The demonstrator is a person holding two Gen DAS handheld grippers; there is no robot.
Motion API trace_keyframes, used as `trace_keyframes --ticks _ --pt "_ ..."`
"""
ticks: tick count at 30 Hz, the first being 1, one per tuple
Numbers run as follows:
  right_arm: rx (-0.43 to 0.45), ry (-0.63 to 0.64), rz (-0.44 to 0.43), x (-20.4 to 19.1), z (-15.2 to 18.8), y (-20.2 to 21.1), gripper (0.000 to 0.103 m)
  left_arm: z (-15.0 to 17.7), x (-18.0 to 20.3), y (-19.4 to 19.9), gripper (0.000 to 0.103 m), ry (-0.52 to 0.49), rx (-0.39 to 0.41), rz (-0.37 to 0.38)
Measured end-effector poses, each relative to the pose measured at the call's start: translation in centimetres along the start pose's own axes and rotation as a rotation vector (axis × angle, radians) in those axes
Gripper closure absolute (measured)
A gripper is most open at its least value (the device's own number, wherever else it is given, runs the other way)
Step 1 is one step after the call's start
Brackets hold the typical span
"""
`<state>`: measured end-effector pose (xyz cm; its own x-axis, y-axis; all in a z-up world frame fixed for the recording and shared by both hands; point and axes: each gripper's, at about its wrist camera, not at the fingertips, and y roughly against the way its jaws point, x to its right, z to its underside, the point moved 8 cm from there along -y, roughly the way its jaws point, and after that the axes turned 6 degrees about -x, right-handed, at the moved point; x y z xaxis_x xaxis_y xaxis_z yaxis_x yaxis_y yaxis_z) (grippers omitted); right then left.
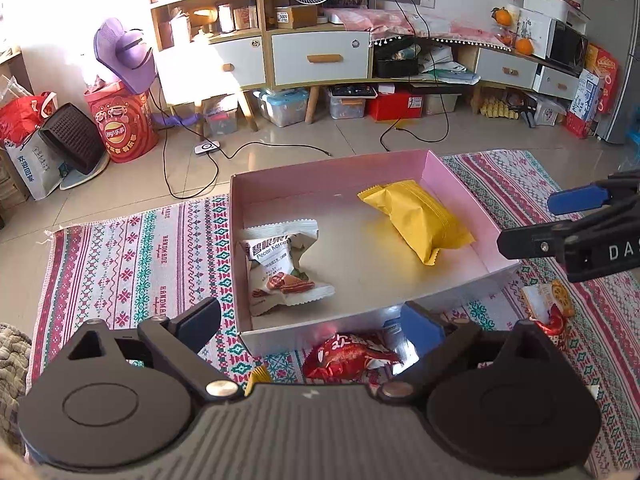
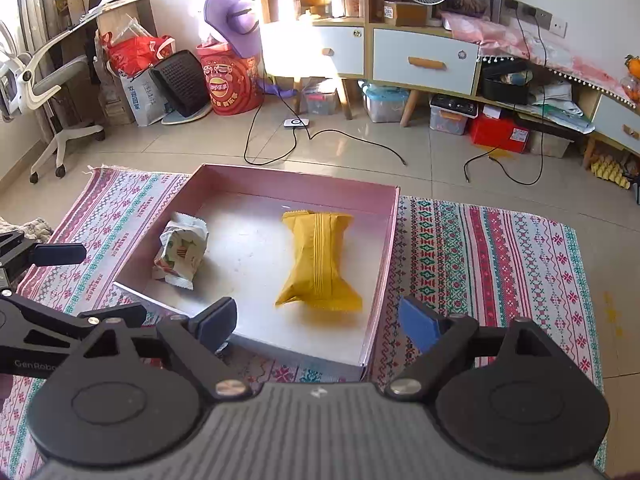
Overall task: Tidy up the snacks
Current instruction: 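Withdraw both tools from the tray toward the remaining snacks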
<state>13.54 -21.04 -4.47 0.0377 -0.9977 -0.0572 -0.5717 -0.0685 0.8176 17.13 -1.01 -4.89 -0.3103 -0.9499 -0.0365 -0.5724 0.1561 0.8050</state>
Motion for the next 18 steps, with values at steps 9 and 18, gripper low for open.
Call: trace_keyframes --ticks 9,18 --pt "0.011 0.008 0.012 -0.5 3.6 1.9 0.011 3.3 0.1 2.1 0.0 -0.016 0.001 0.015" --pt "0.026 0.073 0.012 -2.1 7.2 2.8 0.004 7.3 -0.3 3.2 0.0 -0.043 0.005 0.008"
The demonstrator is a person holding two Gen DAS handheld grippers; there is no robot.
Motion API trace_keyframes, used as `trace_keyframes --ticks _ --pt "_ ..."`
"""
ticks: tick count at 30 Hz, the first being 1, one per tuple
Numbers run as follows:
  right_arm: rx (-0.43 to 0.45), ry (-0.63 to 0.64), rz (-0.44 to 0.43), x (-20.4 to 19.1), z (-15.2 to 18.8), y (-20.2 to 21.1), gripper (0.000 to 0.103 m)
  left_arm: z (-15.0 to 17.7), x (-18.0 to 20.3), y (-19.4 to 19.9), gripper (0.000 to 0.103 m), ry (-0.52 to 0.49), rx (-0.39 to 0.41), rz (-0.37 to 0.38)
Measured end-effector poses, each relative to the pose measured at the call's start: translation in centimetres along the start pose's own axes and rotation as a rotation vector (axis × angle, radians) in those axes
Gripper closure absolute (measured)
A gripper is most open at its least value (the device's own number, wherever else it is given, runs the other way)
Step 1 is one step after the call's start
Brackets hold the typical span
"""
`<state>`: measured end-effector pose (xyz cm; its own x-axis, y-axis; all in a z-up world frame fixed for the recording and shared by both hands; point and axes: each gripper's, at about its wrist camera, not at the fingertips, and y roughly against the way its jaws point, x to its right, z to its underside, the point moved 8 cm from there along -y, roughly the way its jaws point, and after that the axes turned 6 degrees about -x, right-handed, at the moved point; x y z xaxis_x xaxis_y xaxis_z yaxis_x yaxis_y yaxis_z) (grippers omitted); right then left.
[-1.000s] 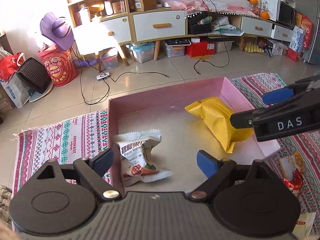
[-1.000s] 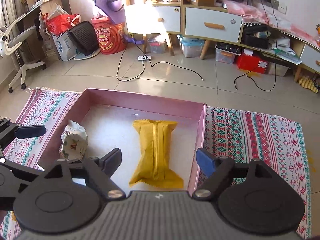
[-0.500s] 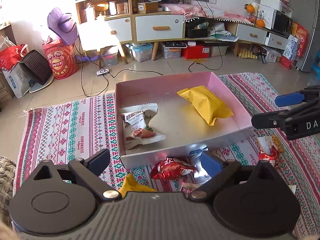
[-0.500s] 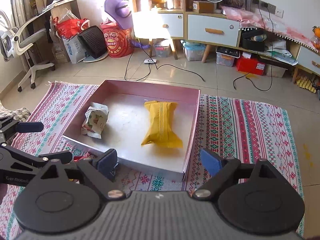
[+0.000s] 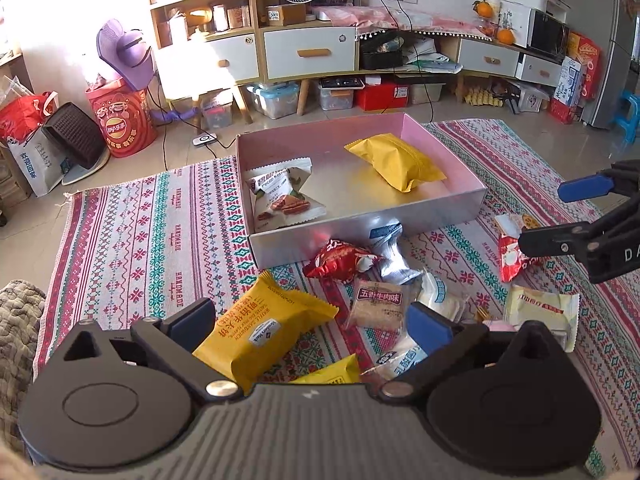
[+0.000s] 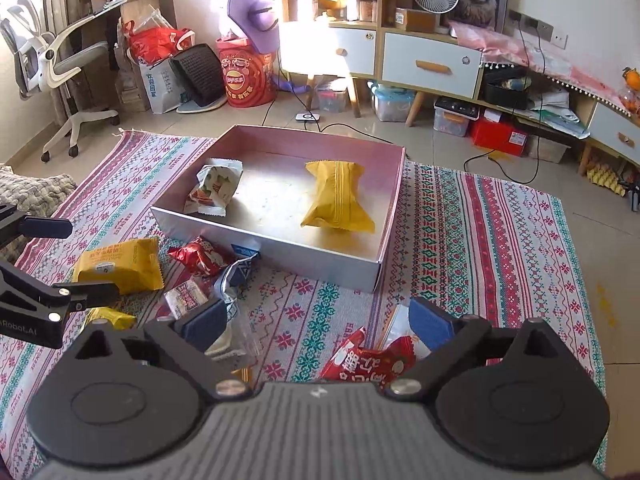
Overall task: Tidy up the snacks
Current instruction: 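Withdraw both tools from the tray toward the remaining snacks, then grasp the pink wrapped bar with the right tool while the left tool grasps the yellow biscuit pack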
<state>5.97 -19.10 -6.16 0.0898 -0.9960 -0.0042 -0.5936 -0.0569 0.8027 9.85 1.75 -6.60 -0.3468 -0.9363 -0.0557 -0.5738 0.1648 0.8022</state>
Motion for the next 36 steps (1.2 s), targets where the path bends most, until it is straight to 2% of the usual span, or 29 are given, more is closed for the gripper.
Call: trace_keyframes --ticks 5,12,19,23,30,36 --pt "-0.005 0.05 -0.024 -1.4 2.2 -0.1 0.003 2.9 -0.7 -0.3 0.0 -0.035 -0.027 -0.018" --pt "-0.018 0.135 -0.03 -3.1 4.7 -0.3 0.003 5.7 -1.6 -0.3 0.0 -0.052 -0.045 0.025" --pt "-0.062 0.202 -0.068 -5.6 6.6 -0.5 0.003 6.6 -1.5 -0.4 0.0 -0.056 -0.055 0.048" --pt "-0.077 0.255 -0.07 -6.9 7.5 -0.6 0.007 6.6 -1.1 -1.1 0.001 -0.043 -0.075 0.049" --pt "-0.147 0.305 -0.097 -8.3 9.4 -1.6 0.022 6.9 0.3 -2.3 0.012 -0.016 -0.119 0.09" --pt "-0.155 0.311 -0.105 -8.8 9.5 -1.6 0.025 7.2 0.6 -2.8 0.023 -0.01 -0.147 0.084"
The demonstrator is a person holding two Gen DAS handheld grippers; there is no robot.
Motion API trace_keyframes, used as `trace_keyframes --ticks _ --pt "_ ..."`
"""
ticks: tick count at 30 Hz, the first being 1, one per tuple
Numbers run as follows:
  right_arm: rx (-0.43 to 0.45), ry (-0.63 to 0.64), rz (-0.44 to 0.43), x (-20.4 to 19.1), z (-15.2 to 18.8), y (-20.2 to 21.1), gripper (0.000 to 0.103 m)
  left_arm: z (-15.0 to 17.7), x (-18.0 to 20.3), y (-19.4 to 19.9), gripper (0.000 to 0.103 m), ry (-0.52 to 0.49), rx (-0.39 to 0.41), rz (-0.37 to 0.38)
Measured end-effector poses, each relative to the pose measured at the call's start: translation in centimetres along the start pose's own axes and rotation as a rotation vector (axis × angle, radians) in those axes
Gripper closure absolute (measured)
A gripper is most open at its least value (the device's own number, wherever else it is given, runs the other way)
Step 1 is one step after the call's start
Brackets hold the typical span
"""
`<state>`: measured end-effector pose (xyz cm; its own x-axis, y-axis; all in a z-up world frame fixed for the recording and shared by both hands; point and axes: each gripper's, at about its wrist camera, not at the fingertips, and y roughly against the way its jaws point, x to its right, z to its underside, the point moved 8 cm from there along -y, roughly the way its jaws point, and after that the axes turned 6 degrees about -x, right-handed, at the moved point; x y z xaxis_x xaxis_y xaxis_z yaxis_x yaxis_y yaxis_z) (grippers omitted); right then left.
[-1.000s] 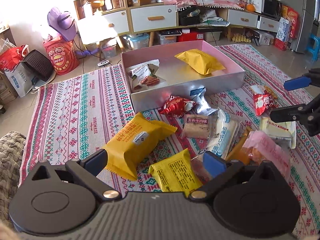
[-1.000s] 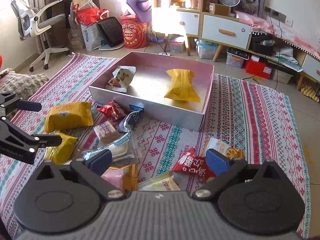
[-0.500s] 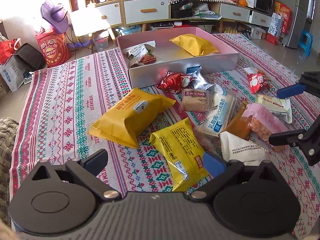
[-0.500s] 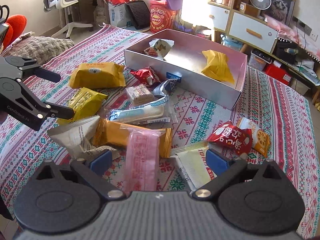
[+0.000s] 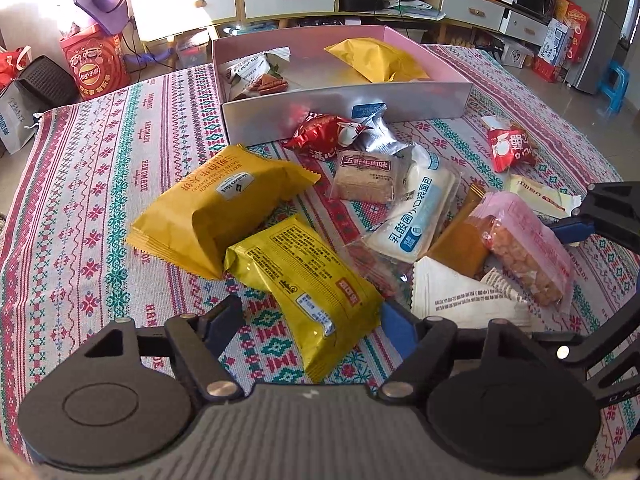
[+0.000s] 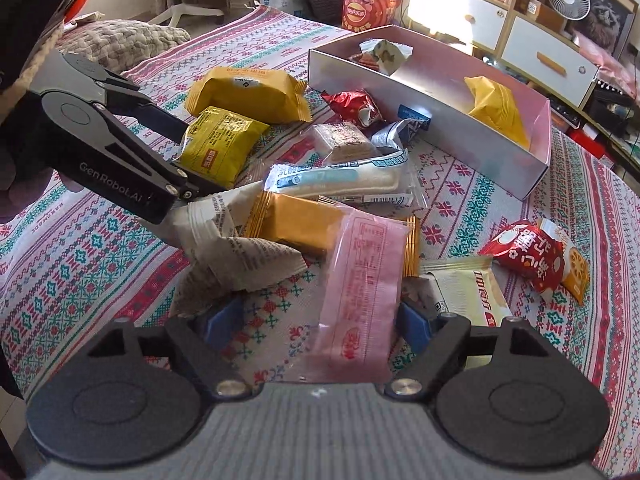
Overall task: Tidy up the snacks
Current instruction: 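Grasp the pink wrapped bar with the right tool while the left tool grasps the yellow biscuit pack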
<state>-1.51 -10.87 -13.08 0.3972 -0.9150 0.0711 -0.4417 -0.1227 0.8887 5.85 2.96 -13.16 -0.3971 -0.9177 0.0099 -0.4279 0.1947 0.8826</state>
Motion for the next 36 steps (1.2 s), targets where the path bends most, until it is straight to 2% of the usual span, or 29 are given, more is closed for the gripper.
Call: trace_keyframes --ticks 5,9,17,20,25,27,31,33,35,36 --pt "-0.002 -0.013 -0.006 0.1 -0.3 0.0 0.03 -0.1 -0.3 -0.1 0.029 0.021 -0.009 0.003" --pt "0.004 -0.017 -0.008 0.2 -0.5 0.1 0.042 -0.4 -0.2 -0.1 0.048 0.005 -0.007 -0.021" --pt "0.006 -0.027 -0.023 0.4 -0.9 0.4 0.066 -0.5 -0.2 -0.1 0.06 0.006 -0.014 -0.012" --pt "0.004 -0.026 -0.03 0.3 -0.9 0.4 0.071 -0.5 -0.3 -0.1 0.064 0.015 -0.017 -0.013" --pt "0.004 -0.021 -0.028 0.2 -1.0 0.4 0.073 -0.4 -0.3 0.0 0.069 0.016 -0.022 -0.015" --pt "0.002 -0.017 -0.027 0.2 -1.0 0.4 0.074 -0.4 -0.2 0.0 0.069 0.016 -0.027 -0.012" --pt "0.0 -0.016 -0.026 0.1 -1.0 0.4 0.074 -0.6 -0.3 0.4 0.063 0.043 -0.041 0.065" --pt "-0.003 -0.018 -0.027 0.1 -1.0 0.5 0.074 -0.9 -0.4 0.7 0.042 0.065 -0.035 0.076" --pt "-0.004 -0.019 -0.028 0.1 -1.1 0.5 0.074 -1.3 -0.3 1.0 0.033 0.08 -0.022 0.059" --pt "-0.005 -0.019 -0.028 0.1 -1.1 0.4 0.074 -1.6 -0.3 1.0 0.033 0.09 -0.017 0.053"
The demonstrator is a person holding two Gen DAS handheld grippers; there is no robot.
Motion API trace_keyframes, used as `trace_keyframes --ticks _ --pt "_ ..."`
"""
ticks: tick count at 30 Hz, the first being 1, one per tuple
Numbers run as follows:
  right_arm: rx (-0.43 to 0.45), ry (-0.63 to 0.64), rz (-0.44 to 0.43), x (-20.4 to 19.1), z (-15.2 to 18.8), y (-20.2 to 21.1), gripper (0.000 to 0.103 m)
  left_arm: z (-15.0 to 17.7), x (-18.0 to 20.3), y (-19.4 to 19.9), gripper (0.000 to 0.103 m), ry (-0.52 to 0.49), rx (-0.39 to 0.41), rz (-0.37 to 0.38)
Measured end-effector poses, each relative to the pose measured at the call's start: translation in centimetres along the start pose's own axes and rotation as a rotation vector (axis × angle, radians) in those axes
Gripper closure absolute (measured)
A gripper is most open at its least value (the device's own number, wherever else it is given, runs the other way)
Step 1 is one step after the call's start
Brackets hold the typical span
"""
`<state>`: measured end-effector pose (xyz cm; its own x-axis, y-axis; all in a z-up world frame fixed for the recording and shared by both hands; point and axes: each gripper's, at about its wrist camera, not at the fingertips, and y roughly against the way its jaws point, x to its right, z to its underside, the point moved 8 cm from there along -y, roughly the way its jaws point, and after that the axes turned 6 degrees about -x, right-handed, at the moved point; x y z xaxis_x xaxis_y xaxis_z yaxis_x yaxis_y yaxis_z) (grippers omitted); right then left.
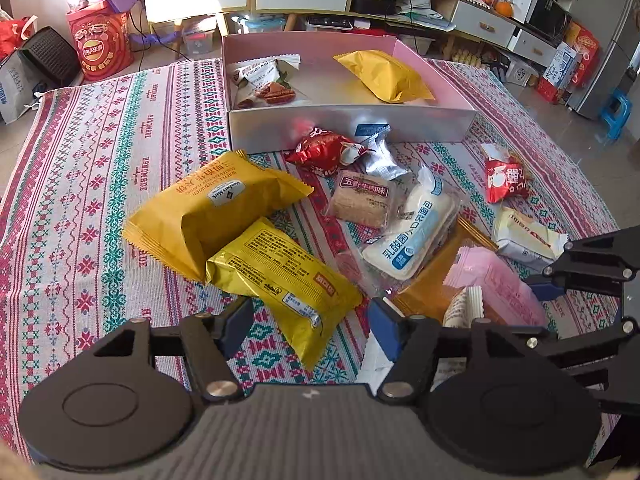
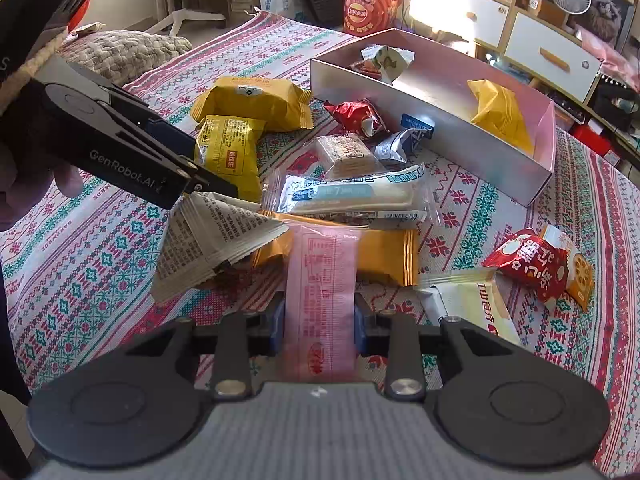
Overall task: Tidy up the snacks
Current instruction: 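Grasp the pink wrapped bar with the right tool while the left tool grasps the yellow biscuit pack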
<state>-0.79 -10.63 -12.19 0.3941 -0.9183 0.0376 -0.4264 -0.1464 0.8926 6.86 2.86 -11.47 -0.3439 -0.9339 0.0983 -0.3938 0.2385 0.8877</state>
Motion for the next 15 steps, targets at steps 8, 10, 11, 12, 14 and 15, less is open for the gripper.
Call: trace_keyframes --ticks 8,10,11,12,14,15 --pt "-0.002 0.0 -0.006 0.1 0.2 0.1 0.074 -2.4 -1.1 -1.2 0.03 0.178 -0.015 -0.077" --pt "-0.003 0.0 -0.005 0.1 0.2 0.1 0.074 -2.6 -1.3 -1.6 0.03 0.188 -0.026 -0.122" --pt "-0.003 -0.001 -0.005 0.2 0.2 0.1 0.074 -2.6 -1.3 -1.8 0.03 0.186 -0.029 -0.137" --pt "-0.004 -0.002 -0.005 0.3 0.3 0.1 0.074 -2.6 -1.2 -1.8 0.03 0.18 -0.031 -0.148" --pt "-0.006 -0.005 -0.003 0.4 0.3 0.2 0.074 -2.4 -1.0 -1.9 0.033 0.159 -0.043 -0.171" --pt "-0.006 -0.006 -0.001 0.5 0.4 0.2 0.074 -2.2 -0.9 -2.1 0.038 0.144 -0.058 -0.184"
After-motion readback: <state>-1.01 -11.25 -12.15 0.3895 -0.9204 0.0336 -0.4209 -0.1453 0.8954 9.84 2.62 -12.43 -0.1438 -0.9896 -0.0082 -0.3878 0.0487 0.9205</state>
